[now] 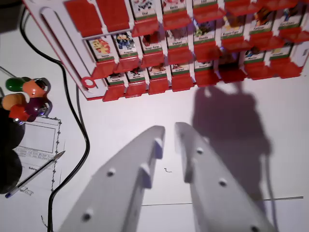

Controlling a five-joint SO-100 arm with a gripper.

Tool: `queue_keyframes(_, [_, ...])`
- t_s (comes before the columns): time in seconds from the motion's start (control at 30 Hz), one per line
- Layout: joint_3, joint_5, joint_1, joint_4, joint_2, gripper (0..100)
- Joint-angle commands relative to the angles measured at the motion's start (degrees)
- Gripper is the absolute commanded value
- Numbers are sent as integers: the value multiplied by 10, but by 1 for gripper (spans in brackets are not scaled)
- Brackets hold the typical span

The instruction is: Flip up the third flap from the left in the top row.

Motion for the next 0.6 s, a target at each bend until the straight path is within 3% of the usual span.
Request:
queue_keyframes(0.0, [-69,10,-5,-3,-34,2])
queue_keyframes(0.57, [-179,62,-28,-109,-262,2])
